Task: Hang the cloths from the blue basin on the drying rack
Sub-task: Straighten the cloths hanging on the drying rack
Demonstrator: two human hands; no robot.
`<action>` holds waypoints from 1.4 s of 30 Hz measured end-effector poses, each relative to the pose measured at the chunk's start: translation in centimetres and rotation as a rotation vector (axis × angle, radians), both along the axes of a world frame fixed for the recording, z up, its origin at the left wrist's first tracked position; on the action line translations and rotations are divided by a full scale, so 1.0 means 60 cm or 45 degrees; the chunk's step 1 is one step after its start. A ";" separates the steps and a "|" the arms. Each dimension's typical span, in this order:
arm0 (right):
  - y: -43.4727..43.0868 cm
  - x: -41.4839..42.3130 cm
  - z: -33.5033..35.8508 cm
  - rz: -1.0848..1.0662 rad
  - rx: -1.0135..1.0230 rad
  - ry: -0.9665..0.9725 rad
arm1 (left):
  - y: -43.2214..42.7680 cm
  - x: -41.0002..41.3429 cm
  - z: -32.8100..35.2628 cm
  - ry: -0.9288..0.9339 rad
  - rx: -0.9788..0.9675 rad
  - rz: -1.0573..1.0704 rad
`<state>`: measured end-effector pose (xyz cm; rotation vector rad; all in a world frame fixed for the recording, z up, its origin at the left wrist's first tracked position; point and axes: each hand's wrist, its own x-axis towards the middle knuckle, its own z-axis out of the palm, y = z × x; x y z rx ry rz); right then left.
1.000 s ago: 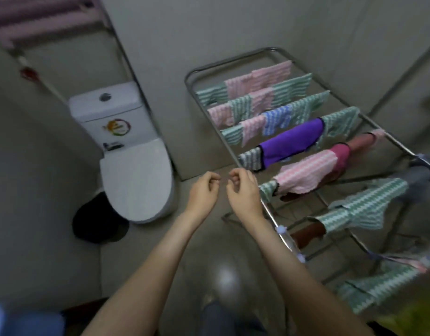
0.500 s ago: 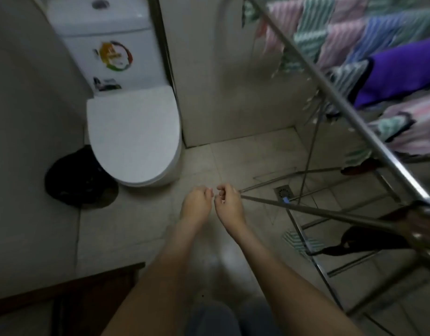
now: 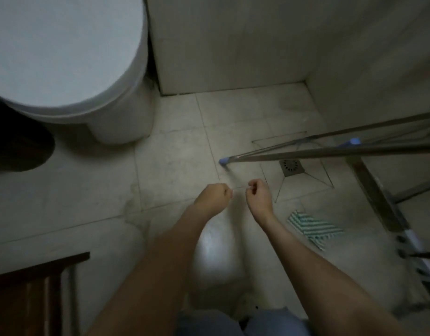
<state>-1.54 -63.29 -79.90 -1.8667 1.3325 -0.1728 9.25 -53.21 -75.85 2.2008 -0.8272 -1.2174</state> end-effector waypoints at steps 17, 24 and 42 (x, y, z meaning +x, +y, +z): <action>-0.195 -0.212 -0.282 -0.321 0.248 0.399 | -0.176 -0.099 -0.248 -0.098 -0.005 -0.616; -0.200 -0.261 -0.335 -0.309 0.453 0.533 | -0.179 -0.093 -0.283 -0.103 0.004 -0.657; -0.144 -0.102 -0.186 0.043 0.422 0.219 | -0.128 -0.017 -0.203 -0.161 0.033 -0.484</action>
